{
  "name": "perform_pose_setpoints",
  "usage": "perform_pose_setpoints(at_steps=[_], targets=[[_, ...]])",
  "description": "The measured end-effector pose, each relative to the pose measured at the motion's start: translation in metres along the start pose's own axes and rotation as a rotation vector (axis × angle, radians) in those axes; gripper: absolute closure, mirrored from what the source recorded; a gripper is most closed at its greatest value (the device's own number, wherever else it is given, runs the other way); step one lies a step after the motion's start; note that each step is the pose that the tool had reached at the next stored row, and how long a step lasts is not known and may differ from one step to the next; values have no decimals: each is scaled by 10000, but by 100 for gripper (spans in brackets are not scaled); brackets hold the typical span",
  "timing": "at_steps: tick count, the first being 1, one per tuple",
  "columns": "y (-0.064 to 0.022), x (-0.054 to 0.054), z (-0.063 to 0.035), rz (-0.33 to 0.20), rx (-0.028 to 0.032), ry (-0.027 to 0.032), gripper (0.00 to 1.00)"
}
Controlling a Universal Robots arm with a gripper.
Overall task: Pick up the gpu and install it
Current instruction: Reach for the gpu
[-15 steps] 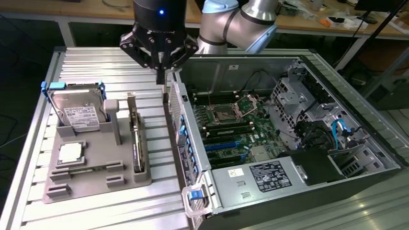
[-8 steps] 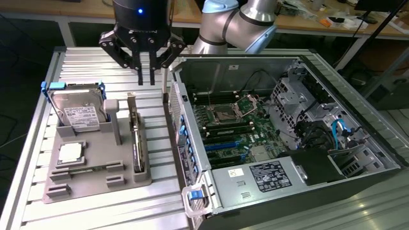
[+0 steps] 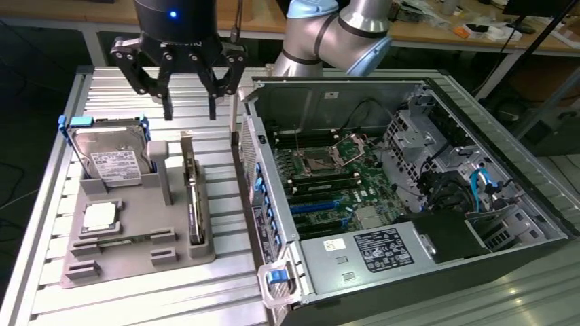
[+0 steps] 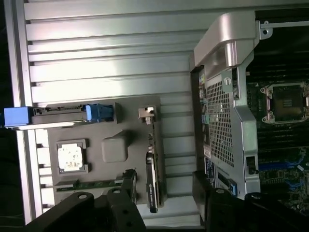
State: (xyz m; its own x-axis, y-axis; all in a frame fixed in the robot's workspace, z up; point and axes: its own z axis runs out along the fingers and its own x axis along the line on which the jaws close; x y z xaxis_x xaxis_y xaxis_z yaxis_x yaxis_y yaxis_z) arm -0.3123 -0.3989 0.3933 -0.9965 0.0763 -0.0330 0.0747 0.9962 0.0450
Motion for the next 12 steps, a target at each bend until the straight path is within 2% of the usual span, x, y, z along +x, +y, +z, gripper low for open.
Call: perform_pose_setpoints(at_steps=[2,3,4,12], targets=[[-3,38,-2,0,1,2,35],[-3,38,-1,0,0,0,35],[-3,38,-2,0,0,0,28],[-3,39,-2,-1,1,2,28]])
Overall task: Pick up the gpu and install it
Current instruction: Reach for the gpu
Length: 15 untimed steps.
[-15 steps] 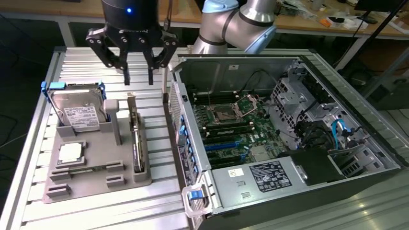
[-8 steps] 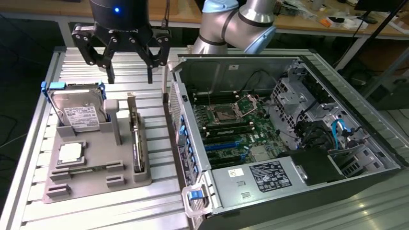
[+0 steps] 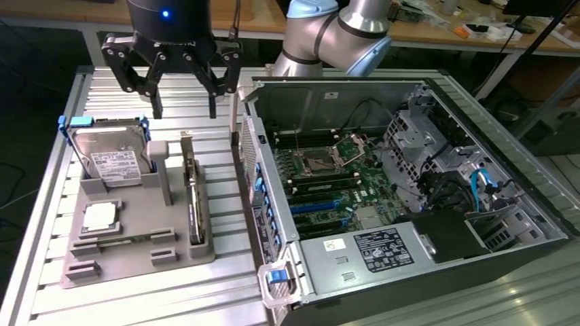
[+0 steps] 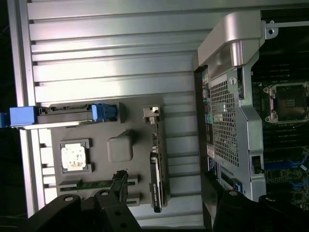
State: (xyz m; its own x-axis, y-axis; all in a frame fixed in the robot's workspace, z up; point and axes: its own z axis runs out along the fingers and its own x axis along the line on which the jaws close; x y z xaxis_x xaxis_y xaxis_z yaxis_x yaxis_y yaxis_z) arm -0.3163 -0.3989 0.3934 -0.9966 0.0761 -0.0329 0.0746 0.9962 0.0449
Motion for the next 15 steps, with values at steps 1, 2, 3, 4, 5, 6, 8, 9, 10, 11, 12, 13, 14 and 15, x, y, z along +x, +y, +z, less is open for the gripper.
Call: perform_pose_setpoints(at_steps=[1,2,3,4,5,6,8,9,10,11,12,13,14,15], targets=[[0,1,0,1,0,-1,28],[0,2,1,1,-1,-1,28],[0,2,1,1,-1,-1,28],[0,2,0,1,-1,-1,28],[0,2,0,1,-1,-1,28],[0,2,1,1,-1,-1,28],[0,2,1,1,-1,-1,28],[0,2,1,1,-1,-1,28],[0,2,1,1,-1,-1,29],[0,2,1,0,-1,-1,29],[0,2,0,1,-1,-1,36],[0,2,1,1,-1,-1,42],[0,2,1,1,-1,-1,42],[0,2,1,1,0,-1,48]])
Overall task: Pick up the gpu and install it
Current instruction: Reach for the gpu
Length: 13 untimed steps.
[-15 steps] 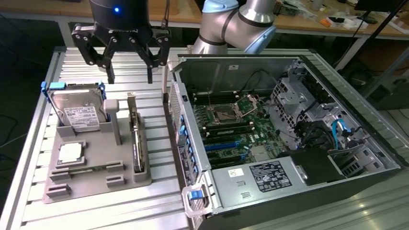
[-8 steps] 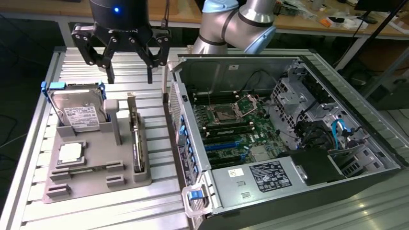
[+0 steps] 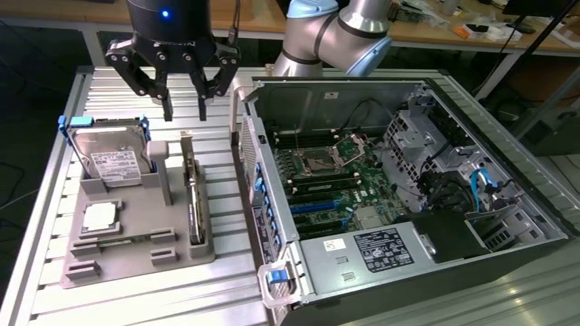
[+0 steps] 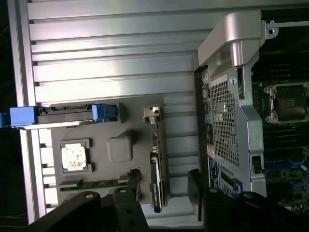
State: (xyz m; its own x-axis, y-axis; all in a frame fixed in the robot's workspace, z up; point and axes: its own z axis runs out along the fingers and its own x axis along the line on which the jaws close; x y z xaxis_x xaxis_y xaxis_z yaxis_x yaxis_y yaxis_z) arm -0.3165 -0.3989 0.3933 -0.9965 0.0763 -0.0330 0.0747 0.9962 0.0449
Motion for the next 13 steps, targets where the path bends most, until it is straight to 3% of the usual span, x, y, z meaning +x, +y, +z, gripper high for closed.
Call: perform_pose_setpoints(at_steps=[2,6,8,13], targets=[[0,0,0,0,-1,0,60],[0,0,0,0,-1,0,72],[0,0,0,0,0,0,85],[0,0,0,0,0,0,89]])
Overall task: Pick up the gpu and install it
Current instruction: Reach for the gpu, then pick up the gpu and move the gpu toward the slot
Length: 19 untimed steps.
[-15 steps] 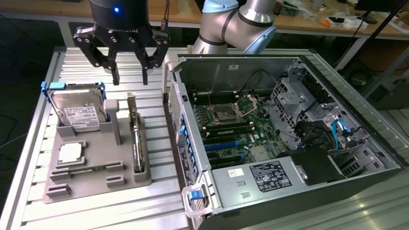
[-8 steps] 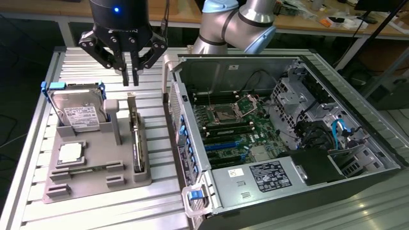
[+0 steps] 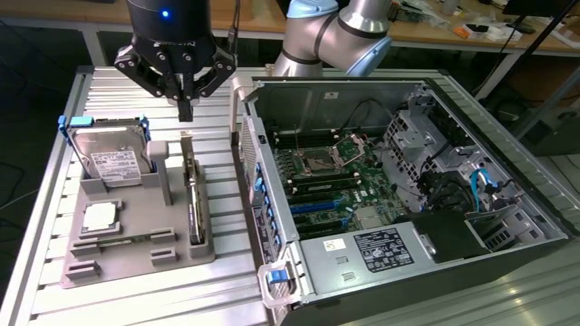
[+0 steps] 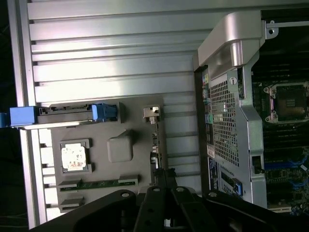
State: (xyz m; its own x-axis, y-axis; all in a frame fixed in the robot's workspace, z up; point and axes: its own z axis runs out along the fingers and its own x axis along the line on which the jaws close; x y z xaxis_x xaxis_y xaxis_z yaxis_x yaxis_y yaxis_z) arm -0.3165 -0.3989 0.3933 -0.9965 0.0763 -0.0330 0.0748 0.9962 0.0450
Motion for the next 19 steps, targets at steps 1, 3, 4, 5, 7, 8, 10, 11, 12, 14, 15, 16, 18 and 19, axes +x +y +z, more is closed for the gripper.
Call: perform_pose_setpoints(at_steps=[1,3,4,5,7,8,10,11,12,14,15,16,18,19], targets=[[0,0,0,0,0,0,89],[0,0,0,0,0,0,89],[0,0,0,0,-1,-1,89],[0,1,0,-1,-1,-1,89],[0,2,1,-44,-3,0,89],[0,2,0,-92,-3,4,89],[0,4,0,-287,-10,13,89],[0,5,0,-444,-15,20,89],[0,5,0,-573,-18,25,89],[0,5,0,-590,-20,26,89],[0,5,0,-594,-20,27,89],[0,4,0,-598,-20,27,89],[-1,4,0,-598,-20,27,89],[0,4,0,-599,-20,27,89]])
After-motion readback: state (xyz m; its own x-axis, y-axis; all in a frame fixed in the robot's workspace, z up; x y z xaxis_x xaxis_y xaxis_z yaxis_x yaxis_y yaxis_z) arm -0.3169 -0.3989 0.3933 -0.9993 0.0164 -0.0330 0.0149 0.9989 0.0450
